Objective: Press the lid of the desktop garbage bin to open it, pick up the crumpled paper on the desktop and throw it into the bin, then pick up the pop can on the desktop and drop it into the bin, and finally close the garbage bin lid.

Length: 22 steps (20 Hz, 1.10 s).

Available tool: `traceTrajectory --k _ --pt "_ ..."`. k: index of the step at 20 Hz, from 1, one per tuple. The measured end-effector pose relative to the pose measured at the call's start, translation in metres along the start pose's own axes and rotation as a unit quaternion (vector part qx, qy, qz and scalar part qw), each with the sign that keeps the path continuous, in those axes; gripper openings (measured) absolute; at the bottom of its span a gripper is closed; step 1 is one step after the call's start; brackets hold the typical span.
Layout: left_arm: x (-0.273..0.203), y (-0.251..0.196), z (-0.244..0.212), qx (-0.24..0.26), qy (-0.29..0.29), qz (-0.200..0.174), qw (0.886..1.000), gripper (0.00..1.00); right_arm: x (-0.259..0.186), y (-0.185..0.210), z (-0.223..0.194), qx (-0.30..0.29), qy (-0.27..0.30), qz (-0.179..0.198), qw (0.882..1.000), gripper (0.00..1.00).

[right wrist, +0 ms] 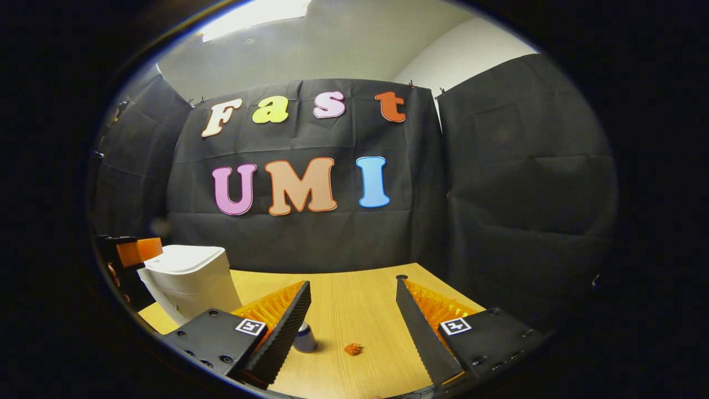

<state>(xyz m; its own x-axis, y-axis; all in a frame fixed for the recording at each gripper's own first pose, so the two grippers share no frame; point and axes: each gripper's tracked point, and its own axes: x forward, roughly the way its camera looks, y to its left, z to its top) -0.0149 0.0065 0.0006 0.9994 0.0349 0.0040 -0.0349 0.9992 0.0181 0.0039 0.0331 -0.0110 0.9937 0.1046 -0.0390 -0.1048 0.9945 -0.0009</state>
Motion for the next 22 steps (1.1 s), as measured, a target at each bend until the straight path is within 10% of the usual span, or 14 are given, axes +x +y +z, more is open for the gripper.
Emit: traceTrajectory --k 22 --pt "-0.011 -0.021 0.006 0.009 -0.005 -0.022 1.000 0.91 -0.004 -0.002 0.008 0.010 -0.008 0.009 1.000 0.98"
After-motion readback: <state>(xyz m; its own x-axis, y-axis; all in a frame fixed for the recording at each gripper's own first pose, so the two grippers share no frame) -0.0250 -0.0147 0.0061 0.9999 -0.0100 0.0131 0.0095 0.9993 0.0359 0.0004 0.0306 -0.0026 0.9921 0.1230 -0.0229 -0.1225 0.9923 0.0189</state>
